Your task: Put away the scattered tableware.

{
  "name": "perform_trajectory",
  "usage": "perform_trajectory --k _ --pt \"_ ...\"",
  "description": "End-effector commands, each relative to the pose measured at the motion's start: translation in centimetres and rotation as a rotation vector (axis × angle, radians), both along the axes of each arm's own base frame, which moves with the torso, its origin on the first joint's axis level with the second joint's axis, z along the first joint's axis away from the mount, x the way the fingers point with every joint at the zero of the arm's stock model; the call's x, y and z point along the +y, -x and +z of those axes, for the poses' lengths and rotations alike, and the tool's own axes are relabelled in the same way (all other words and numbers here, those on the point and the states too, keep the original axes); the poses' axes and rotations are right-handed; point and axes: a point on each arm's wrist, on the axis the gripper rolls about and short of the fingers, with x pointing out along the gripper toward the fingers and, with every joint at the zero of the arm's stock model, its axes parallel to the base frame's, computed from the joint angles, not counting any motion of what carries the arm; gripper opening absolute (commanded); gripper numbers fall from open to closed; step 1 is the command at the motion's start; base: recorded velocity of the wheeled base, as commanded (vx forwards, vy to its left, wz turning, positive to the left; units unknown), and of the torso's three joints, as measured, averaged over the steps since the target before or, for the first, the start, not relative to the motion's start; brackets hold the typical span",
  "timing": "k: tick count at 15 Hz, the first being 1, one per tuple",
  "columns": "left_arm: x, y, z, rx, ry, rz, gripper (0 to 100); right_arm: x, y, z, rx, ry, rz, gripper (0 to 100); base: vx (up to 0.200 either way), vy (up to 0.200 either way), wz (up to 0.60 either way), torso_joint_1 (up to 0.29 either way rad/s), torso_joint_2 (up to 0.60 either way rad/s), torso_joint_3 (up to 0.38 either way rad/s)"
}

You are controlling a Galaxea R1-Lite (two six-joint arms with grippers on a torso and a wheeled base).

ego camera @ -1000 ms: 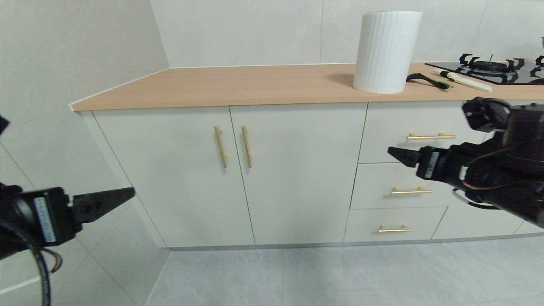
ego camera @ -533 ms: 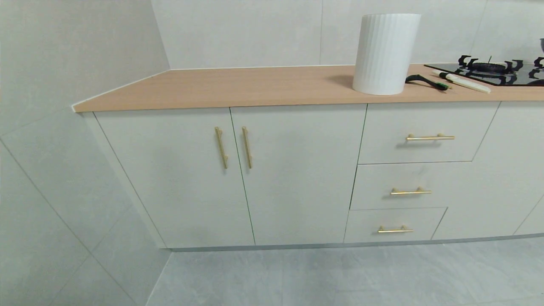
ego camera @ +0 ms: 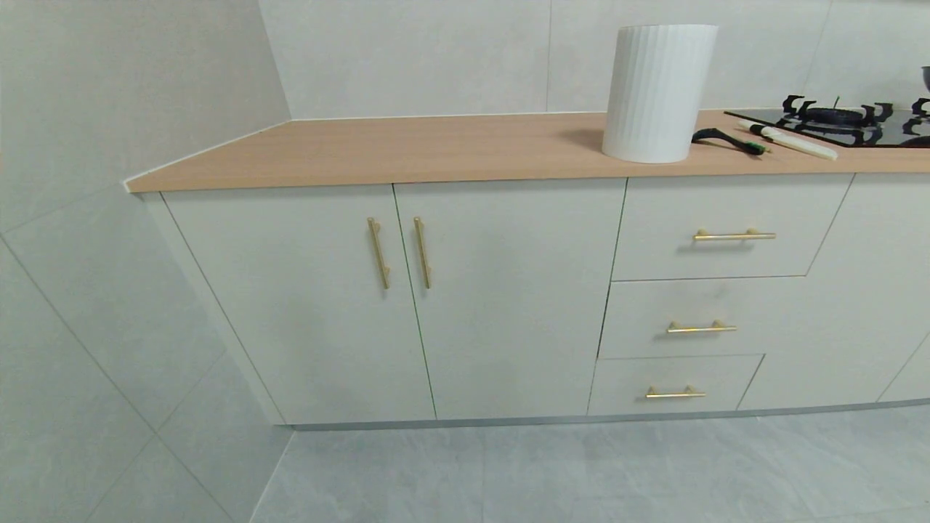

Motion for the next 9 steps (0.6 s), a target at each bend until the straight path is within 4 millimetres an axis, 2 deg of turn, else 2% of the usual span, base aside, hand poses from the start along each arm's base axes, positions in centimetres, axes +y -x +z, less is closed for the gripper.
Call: perform_trajectory --k 1,4,6,8,9 --pt "-0.4 0.4 -0.5 -0.042 0.001 0.053 100 0.5 2.8 -2.2 -0.086 0.042 0.006 100 0.0 0.0 0.0 0.0 0.0 0.0" --pt "-1.1 0.9 -2.4 -0.073 -0.021 0.062 100 0.4 1.9 -3.5 -0.037 0.024 0.003 100 0.0 0.0 0.0 0.0 0.0 0.0" --pt "-1.2 -0.6 -4.8 0.004 -0.031 0.032 100 0.5 -0.3 -6.6 0.08 0.007 0.02 100 0.0 0.0 0.0 0.0 0.0 0.0" --pt "-1.3 -2.6 -7.3 0.056 -0.033 -0.001 100 0.6 -2.5 -10.9 0.192 -0.03 0.128 100 0.0 0.0 0.0 0.0 0.0 0.0" --pt "-1.4 -3.1 -8.0 0.061 -0.037 -0.026 100 0.7 -2.8 -11.7 0.218 -0.028 0.156 100 0.0 0.0 0.0 0.0 0.0 0.0"
